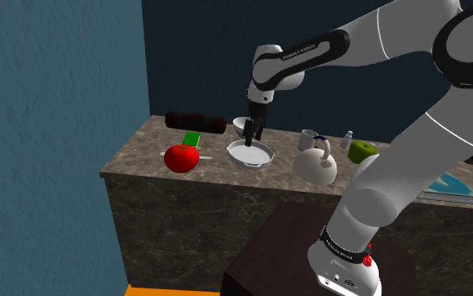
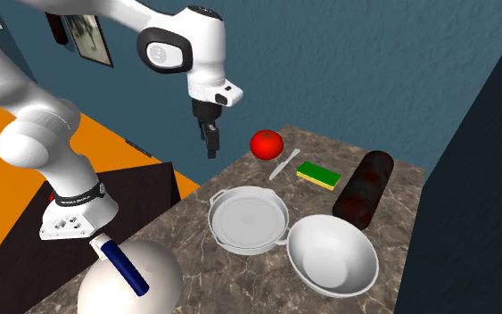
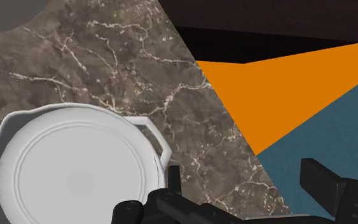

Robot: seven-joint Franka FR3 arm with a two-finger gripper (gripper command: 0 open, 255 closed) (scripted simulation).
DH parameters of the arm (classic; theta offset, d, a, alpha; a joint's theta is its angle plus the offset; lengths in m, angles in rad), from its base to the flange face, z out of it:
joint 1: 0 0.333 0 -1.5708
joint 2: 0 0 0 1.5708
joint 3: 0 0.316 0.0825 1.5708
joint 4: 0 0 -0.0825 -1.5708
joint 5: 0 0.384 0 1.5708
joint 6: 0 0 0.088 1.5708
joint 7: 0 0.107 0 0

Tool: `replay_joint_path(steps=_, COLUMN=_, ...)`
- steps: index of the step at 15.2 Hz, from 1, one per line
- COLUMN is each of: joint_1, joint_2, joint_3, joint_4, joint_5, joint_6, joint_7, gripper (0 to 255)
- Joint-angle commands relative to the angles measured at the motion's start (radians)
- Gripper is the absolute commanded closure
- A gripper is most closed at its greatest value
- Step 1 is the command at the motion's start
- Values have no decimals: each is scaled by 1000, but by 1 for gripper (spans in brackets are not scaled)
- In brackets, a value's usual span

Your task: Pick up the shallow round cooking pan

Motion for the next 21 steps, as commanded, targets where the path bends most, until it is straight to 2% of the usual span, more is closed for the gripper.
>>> replay_joint_path(steps=1, joint_1=0, joint_2=82, joint_3=-20, joint_4=23, joint_5=13, joint_6=60, joint_7=-40, gripper=0)
replay_joint_path(steps=8, joint_1=-6, joint_2=360, joint_3=-60, joint_4=142, joint_5=104, joint_6=212, joint_7=-184, gripper=0)
replay_joint_path(steps=18, joint_1=-11, joint_2=453, joint_3=-54, joint_4=127, joint_5=147, joint_6=315, joint_7=-225, gripper=0)
replay_joint_path(steps=19, joint_1=-11, joint_2=452, joint_3=-54, joint_4=127, joint_5=147, joint_6=315, joint_7=-224, gripper=255)
replay_joint_path(steps=21, joint_1=-11, joint_2=451, joint_3=-54, joint_4=126, joint_5=147, joint_6=314, joint_7=-224, gripper=255)
